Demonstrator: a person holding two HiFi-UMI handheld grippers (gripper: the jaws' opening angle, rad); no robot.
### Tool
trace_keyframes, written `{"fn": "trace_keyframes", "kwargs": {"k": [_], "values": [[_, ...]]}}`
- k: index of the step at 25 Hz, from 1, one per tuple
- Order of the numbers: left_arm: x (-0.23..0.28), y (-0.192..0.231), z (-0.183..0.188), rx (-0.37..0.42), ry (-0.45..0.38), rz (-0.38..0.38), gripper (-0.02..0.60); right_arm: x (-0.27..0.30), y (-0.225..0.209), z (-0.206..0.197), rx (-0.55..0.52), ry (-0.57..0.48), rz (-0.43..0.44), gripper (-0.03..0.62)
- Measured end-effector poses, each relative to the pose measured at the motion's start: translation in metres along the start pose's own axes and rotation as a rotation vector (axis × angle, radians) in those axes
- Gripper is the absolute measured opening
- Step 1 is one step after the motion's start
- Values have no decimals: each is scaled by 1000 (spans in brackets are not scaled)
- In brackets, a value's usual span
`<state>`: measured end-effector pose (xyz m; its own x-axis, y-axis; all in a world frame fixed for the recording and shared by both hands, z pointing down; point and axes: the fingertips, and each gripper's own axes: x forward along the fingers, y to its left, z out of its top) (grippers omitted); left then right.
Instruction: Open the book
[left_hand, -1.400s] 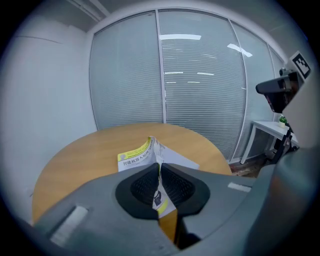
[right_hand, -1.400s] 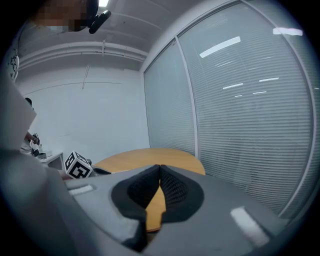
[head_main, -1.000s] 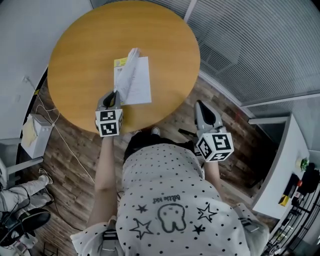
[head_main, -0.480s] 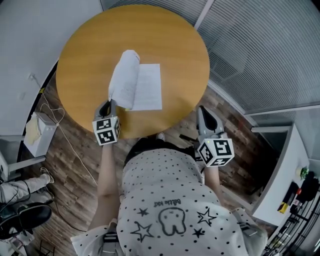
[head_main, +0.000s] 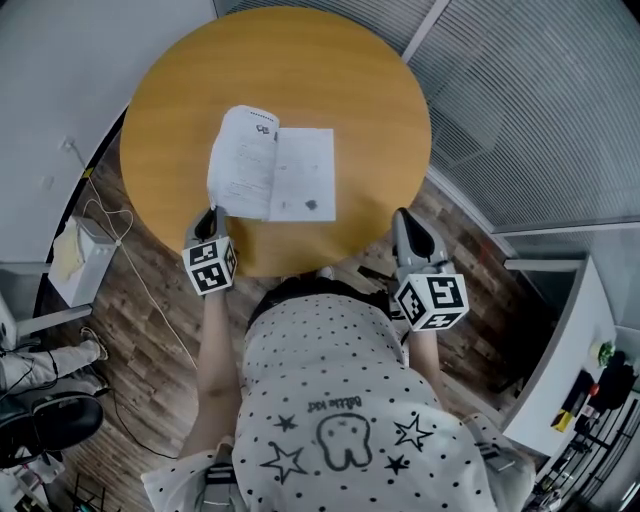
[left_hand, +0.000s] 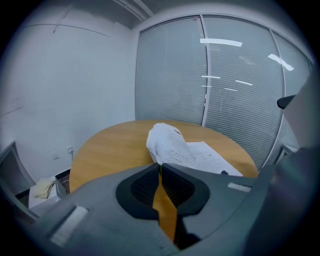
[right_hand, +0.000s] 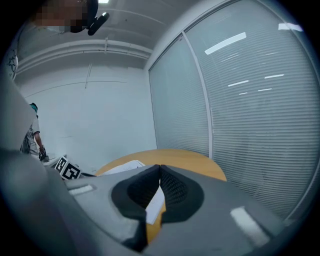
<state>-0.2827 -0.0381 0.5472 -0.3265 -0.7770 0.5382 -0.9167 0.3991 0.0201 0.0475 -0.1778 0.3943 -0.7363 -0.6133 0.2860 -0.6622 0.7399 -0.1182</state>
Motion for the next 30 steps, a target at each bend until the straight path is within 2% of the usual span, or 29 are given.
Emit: {"fn": "trace_keyframes", "kwargs": {"k": [8,24,30], "values": [[10,19,-36,-22,71,25,26,7,7,2,-10,1,-15,5],[46,36,-88,39,228,-8,29,7,23,-6,8,12,-84,5],[52,33,-95,86,240,-17,32,11,24,-4,1,14,-81,5]]}}
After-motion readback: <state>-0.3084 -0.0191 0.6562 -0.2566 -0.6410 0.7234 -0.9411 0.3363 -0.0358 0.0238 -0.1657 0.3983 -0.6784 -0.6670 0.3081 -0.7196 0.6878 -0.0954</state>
